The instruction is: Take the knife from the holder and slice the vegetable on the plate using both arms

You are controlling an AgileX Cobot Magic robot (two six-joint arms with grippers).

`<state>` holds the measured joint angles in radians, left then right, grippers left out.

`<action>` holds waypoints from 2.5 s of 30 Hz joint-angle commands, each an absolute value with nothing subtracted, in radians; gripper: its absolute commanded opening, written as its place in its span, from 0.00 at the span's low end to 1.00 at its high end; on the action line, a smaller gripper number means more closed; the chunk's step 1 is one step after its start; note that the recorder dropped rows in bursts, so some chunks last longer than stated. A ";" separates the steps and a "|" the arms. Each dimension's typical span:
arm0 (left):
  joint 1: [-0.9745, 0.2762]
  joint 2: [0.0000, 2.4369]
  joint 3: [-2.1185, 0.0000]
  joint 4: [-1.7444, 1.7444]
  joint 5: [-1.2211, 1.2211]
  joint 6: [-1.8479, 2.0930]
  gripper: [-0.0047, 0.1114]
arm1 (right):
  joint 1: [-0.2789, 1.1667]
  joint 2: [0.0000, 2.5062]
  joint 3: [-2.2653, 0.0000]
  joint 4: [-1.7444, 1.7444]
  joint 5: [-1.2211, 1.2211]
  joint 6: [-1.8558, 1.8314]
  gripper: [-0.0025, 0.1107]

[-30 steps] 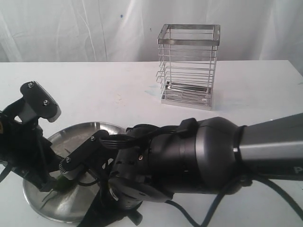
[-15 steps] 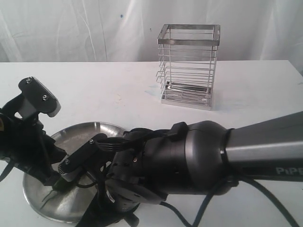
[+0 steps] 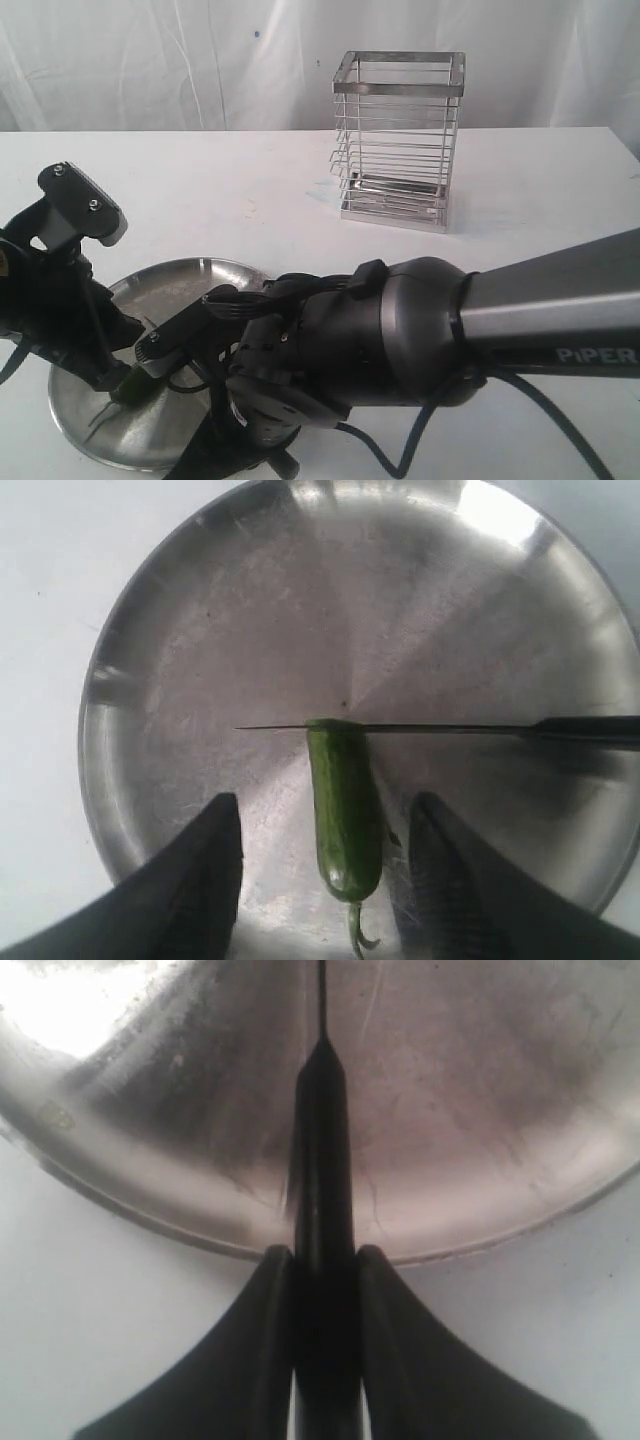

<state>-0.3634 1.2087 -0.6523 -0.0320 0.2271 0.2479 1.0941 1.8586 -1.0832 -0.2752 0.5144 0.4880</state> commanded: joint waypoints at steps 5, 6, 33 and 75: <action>-0.362 1.206 -0.648 -0.036 0.228 0.239 0.52 | 1.085 1.859 -1.086 -0.278 0.492 0.496 0.02; -0.362 1.206 -0.648 -0.036 0.228 0.239 0.52 | 1.085 1.859 -1.086 -0.274 0.492 0.496 0.02; -0.362 1.206 -0.648 -0.036 0.203 0.235 0.52 | 1.087 1.859 -1.086 -0.174 0.500 0.421 0.02; -0.362 1.252 -0.648 -0.036 0.184 0.206 0.50 | 1.075 1.859 -1.086 -0.176 0.468 0.425 0.02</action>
